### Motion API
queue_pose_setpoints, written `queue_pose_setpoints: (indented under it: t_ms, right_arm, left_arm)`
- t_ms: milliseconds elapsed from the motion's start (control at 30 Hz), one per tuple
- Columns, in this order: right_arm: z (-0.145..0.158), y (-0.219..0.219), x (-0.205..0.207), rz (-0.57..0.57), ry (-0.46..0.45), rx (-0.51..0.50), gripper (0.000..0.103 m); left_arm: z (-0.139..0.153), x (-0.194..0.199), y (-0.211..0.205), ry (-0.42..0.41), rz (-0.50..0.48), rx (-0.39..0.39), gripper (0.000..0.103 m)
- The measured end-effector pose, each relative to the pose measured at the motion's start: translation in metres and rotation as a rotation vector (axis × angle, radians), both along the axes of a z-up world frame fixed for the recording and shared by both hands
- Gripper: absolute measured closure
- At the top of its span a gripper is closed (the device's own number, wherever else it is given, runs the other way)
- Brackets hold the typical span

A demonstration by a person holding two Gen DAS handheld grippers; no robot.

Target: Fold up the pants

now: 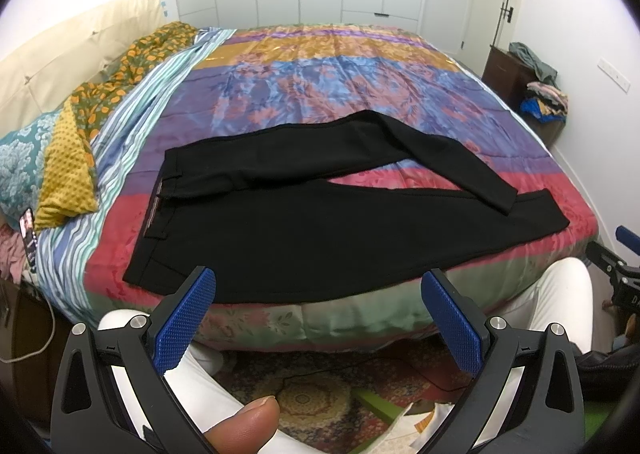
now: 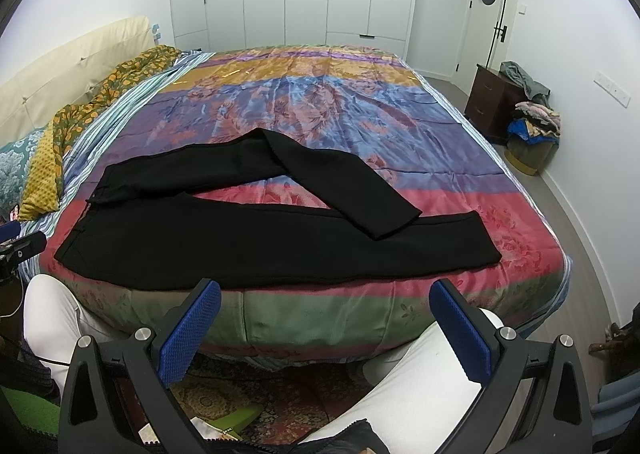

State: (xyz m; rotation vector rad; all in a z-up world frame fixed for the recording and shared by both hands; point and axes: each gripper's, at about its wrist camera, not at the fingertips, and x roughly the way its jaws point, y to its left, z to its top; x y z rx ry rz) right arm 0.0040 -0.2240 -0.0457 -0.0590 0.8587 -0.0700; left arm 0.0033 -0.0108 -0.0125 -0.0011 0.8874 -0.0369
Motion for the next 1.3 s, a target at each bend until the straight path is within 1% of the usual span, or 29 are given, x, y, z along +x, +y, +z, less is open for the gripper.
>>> queue_pose_setpoints:
  t_ms: [600,867,1300]
  right_arm:
    - [-0.0003,0.0001,0.001,-0.001,0.003,0.0,0.0]
    - [-0.0049,-0.0016,0.0005,0.003,0.005,0.0,0.0]
    - [-0.0047,-0.0014,0.0008,0.003,0.006,0.0,0.0]
  left_arm:
    - [-0.0027,-0.0008,-0.0032,0.006,0.0,-0.001,0.0]
    - [-0.0067,-0.0028,-0.0044,0.015,-0.002,-0.002,0.0]
    - [-0.0032,-0.0011,0.0008,0.023,0.009,0.003,0.0]
